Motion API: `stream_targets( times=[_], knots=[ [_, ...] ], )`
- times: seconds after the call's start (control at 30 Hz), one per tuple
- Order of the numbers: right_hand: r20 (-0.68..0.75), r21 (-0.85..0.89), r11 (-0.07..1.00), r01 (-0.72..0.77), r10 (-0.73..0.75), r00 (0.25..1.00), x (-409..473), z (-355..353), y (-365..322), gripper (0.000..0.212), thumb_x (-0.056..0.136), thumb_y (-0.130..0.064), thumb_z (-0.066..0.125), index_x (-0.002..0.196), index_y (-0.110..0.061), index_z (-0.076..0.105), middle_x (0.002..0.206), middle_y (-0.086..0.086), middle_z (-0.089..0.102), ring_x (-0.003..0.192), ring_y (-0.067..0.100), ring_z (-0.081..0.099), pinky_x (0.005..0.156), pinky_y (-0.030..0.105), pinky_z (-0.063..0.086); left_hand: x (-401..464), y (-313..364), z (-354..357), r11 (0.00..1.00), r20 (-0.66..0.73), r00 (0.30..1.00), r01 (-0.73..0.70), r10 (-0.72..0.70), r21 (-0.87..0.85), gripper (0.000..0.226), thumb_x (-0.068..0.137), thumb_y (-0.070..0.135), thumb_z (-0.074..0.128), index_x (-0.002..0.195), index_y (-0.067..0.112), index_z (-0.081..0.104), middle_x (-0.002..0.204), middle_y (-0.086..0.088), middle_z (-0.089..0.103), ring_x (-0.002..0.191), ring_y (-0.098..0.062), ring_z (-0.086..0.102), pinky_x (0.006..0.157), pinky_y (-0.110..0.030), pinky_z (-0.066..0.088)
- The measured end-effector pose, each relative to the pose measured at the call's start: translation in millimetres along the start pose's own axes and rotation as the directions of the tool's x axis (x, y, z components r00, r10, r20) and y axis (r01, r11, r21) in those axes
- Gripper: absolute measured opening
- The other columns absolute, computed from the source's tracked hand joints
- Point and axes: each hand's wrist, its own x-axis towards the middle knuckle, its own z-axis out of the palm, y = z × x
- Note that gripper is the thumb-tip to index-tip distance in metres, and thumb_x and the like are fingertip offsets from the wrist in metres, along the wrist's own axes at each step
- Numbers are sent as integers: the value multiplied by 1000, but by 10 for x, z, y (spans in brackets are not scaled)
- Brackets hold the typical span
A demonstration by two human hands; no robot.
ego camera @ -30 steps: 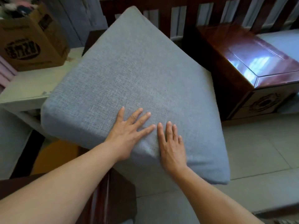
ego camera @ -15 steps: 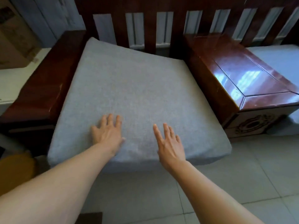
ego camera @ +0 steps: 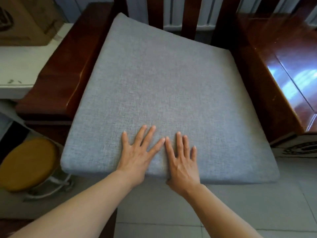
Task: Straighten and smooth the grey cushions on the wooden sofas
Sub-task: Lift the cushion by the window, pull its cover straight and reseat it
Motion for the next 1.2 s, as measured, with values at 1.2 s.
stream_targets(
  times=[1.2],
  knots=[
    [-185, -162, 984, -71, 41, 982, 1139, 755, 675, 135, 66, 0, 75, 141, -43, -29, 149, 9, -37, 136, 36, -35, 102, 62, -23, 1199, 43, 841, 969, 51, 994, 106, -96, -225, 126, 82, 34, 67, 126, 36, -50, 131, -8, -59, 129, -35, -44, 102, -73, -3]
  ],
)
